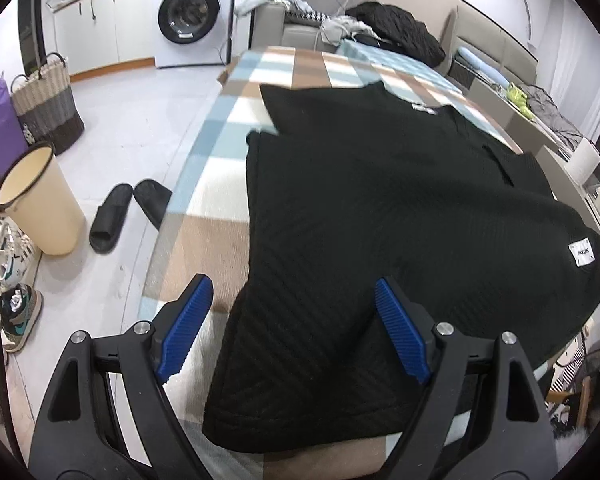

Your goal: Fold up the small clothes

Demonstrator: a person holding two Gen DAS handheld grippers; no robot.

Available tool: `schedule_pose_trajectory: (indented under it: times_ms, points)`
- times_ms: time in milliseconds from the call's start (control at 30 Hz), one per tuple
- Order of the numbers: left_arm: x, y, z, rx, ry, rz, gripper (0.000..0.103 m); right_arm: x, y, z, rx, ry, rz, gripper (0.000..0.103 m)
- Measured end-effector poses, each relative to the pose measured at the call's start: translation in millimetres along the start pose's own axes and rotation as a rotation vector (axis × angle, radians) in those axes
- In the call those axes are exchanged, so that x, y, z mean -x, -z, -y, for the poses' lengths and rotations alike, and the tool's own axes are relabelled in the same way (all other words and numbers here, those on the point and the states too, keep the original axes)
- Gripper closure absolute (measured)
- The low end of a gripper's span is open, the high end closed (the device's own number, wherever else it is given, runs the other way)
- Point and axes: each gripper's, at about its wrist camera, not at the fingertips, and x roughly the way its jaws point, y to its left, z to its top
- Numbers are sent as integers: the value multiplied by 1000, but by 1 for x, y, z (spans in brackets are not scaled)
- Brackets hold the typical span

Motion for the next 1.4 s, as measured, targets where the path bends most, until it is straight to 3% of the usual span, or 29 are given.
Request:
schedule_pose_trajectory:
  times_ms: [300, 367, 533, 667, 733, 1233, 1300, 1367, 1400]
  points:
    - [3, 5, -15, 16, 52, -23, 24, -4, 5, 2, -5, 32, -50, 98]
    - [7, 6, -17, 9, 63, -24, 32, -3, 6, 5, -11, 46, -64, 97]
    - [9, 9, -19, -4, 89, -34, 47, -6, 11, 16, -34, 95, -106, 82]
    - [11, 10, -17, -17, 108, -37, 60, -10, 14, 21, -43, 129, -142, 78]
    - [14, 10, -14, -40, 100, -31, 62, -11, 15, 23, -45, 135, -152, 68]
    - [42, 8, 7, -105, 141, 10, 63, -9, 16, 22, -22, 134, -168, 63]
    - [41, 8, 4, -93, 141, 13, 68, -8, 16, 23, -22, 131, -173, 63]
    - [39, 8, 2, -83, 136, 16, 88, -8, 17, 23, -17, 129, -168, 63]
    - [37, 8, 0, -78, 131, 23, 91, -8, 18, 23, -20, 128, -161, 65]
